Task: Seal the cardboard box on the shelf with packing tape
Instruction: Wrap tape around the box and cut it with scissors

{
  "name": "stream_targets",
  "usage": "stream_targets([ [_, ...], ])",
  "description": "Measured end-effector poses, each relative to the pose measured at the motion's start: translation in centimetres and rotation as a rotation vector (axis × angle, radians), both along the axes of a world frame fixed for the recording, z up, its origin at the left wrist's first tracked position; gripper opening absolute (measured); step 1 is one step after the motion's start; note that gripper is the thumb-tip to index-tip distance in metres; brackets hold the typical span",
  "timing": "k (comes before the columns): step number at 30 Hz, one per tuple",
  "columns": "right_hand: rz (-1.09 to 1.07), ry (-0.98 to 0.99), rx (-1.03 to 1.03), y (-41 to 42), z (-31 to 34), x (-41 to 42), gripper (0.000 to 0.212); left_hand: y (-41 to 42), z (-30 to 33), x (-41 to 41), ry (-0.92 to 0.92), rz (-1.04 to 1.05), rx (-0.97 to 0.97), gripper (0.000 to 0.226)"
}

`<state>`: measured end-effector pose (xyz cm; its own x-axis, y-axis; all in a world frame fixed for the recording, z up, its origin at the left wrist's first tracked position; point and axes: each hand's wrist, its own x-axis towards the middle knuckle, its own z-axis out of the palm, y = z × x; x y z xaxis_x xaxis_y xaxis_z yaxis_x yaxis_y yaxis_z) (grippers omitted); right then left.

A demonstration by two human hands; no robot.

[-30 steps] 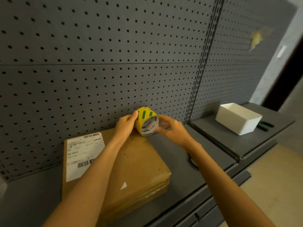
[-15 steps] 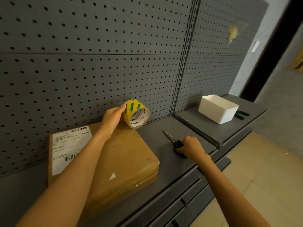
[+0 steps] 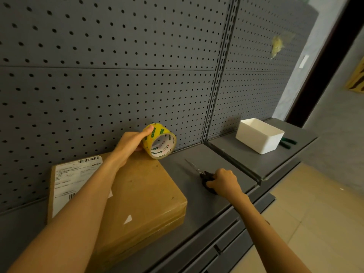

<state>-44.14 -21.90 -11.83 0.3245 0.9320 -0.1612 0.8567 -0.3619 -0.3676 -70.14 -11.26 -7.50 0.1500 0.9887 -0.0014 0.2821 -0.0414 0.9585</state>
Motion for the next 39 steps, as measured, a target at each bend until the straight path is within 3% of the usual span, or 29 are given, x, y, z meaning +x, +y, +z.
stream_targets([
  [6, 0.087, 0.252, 0.251, -1.8, 2.9, -2.1, 0.029, -0.3, 0.5, 0.6, -0.096, -0.005, 0.04, 0.041],
  [11, 0.143, 0.257, 0.078, -3.1, 5.2, -2.1, 0.044, -0.6, 0.5, 0.1, -0.163, 0.02, 0.03, 0.048],
  [16, 0.266, 0.198, -0.069, -4.4, 6.0, -2.6, 0.044, -1.0, 0.6, 1.0, -0.172, 0.01, 0.073, 0.046],
  [20, 0.352, 0.16, -0.085, -4.0, 6.2, -4.3, 0.053, -0.8, 0.4, 0.8, -0.177, 0.003, 0.074, 0.047],
  [24, 0.41, 0.108, -0.14, -2.8, 6.3, -5.7, 0.045, -0.9, 0.3, 0.7, -0.168, -0.002, 0.084, 0.054],
  [32, 0.436, 0.172, -0.248, -2.3, 6.7, -6.5, 0.059, -1.0, 0.2, 0.6, -0.167, -0.025, 0.084, 0.054],
  [35, 0.444, 0.214, -0.222, -2.2, 7.1, -6.6, 0.07, -0.9, 0.2, 0.7, -0.17, -0.027, 0.085, 0.054],
  [39, 0.431, 0.237, -0.193, -1.9, 7.4, -6.9, 0.069, -0.8, 0.2, 0.7, -0.165, -0.024, 0.085, 0.053],
])
